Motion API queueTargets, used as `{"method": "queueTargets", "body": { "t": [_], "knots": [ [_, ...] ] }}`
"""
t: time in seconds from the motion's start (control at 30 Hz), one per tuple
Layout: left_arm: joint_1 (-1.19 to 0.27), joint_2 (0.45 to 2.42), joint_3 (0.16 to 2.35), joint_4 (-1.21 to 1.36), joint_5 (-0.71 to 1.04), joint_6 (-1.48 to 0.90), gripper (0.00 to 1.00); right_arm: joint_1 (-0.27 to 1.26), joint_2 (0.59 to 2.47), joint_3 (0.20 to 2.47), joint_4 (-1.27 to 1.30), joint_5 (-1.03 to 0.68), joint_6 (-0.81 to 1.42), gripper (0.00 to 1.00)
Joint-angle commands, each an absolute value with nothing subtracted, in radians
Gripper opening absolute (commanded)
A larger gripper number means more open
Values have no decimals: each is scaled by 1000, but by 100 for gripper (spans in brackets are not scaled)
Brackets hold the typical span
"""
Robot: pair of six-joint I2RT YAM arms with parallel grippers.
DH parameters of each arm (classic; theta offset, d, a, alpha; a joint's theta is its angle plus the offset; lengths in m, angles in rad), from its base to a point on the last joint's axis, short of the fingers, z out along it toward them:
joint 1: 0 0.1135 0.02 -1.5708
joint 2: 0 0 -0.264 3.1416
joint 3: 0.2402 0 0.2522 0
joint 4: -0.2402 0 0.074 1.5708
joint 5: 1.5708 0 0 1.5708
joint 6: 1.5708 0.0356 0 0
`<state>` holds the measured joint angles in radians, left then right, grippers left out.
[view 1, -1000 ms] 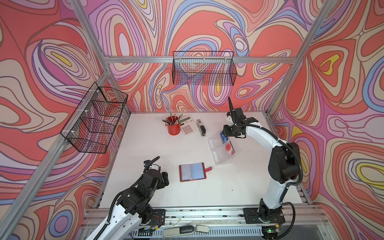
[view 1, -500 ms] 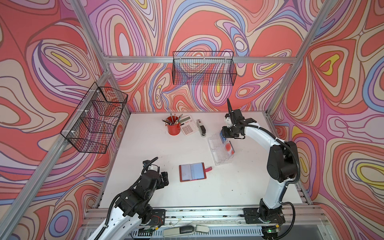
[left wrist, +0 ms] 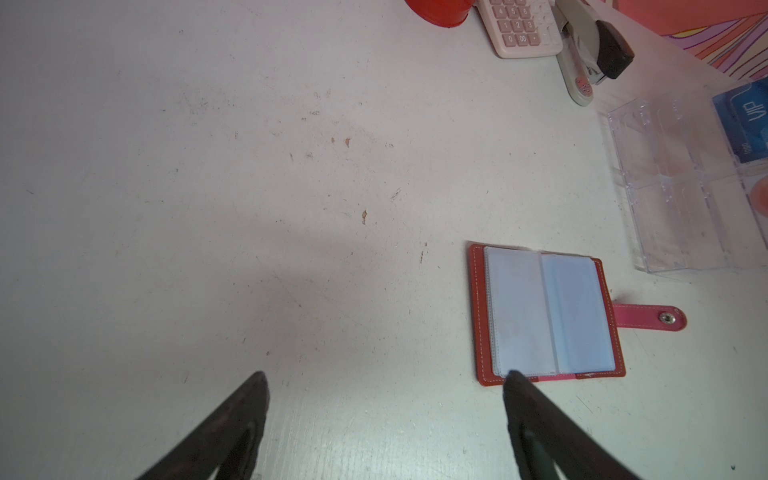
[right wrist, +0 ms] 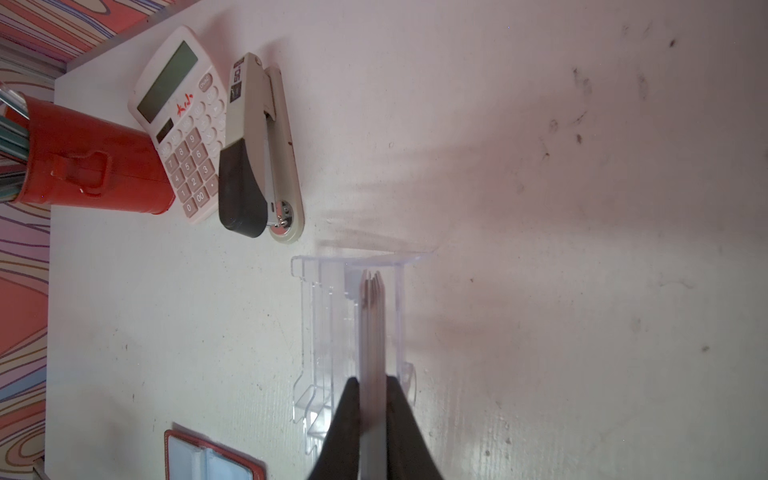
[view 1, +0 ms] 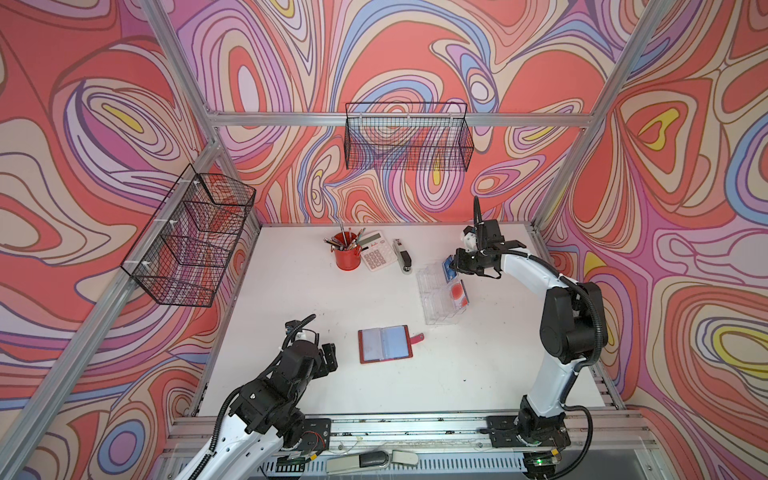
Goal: Put the credit cards into the card holder
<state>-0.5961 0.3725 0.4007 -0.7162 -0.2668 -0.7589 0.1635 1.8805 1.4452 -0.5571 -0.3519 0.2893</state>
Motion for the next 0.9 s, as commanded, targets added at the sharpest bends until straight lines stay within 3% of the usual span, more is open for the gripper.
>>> {"method": "queueTargets", "body": {
  "t": [0.0,0.13,0.87],
  "knots": [
    [-598,365,414,-754,-287,-756,90,166,1873,1400,-577,-352,288,21],
    [-598,363,414,-753,-288,-756,90,167,1854,1383,-555,-368,284,28],
    [-598,360,413,-756,-290,-761,91,169,1850,1368,-520,-451,285,28]
  ]
}}
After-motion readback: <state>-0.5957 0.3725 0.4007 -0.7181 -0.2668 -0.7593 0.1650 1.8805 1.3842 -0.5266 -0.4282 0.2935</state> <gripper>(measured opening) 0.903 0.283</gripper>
